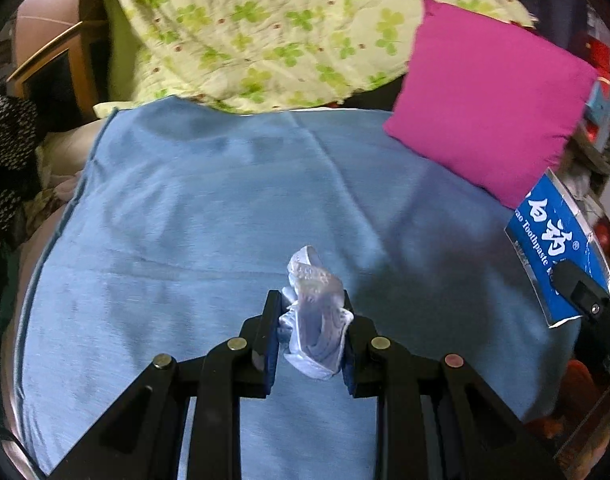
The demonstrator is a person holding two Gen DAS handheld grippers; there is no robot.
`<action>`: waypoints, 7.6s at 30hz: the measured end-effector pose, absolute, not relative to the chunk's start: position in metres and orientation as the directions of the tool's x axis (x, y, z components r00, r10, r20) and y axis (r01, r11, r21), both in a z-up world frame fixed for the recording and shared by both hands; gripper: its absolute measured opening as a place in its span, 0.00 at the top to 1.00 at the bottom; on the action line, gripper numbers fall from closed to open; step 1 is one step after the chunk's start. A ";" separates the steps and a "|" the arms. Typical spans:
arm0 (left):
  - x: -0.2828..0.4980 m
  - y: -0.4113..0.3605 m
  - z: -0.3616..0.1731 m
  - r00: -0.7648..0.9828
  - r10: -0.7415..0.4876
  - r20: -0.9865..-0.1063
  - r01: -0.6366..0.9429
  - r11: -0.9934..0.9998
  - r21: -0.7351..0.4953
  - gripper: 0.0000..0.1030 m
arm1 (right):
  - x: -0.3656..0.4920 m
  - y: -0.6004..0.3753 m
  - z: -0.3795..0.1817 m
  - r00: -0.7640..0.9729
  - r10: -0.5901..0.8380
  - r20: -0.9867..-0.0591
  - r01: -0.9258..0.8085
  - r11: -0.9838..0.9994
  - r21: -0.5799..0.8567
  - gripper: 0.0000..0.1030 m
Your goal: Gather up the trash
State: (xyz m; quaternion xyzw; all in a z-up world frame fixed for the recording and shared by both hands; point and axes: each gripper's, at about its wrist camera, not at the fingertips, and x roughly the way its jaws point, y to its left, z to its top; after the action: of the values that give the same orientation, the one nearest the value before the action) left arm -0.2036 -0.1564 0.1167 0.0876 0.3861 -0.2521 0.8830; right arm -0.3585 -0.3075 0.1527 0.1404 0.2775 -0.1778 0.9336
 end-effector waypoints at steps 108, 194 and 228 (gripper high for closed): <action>-0.542 -0.465 0.041 0.034 -0.485 -0.874 0.996 0.088 -0.011 0.74 | -0.774 -0.484 0.100 0.318 -0.647 -0.693 0.941 0.306 0.147 0.23; -0.528 -0.268 0.120 0.258 -0.691 -0.675 0.927 0.374 -0.028 0.24 | -0.713 -0.315 0.136 0.349 -0.667 -0.659 0.890 0.456 0.010 0.18; -0.533 -0.265 0.121 0.232 -0.707 -0.668 0.939 0.342 -0.035 0.24 | -0.716 -0.316 0.134 0.347 -0.664 -0.663 0.889 0.457 0.007 0.18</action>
State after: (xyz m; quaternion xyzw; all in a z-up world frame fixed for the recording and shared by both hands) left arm -0.5330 -0.2651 0.1214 0.1920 0.3026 -0.5407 0.7611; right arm -0.7162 -0.3163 0.1340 0.1875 0.3006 -0.4859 0.7990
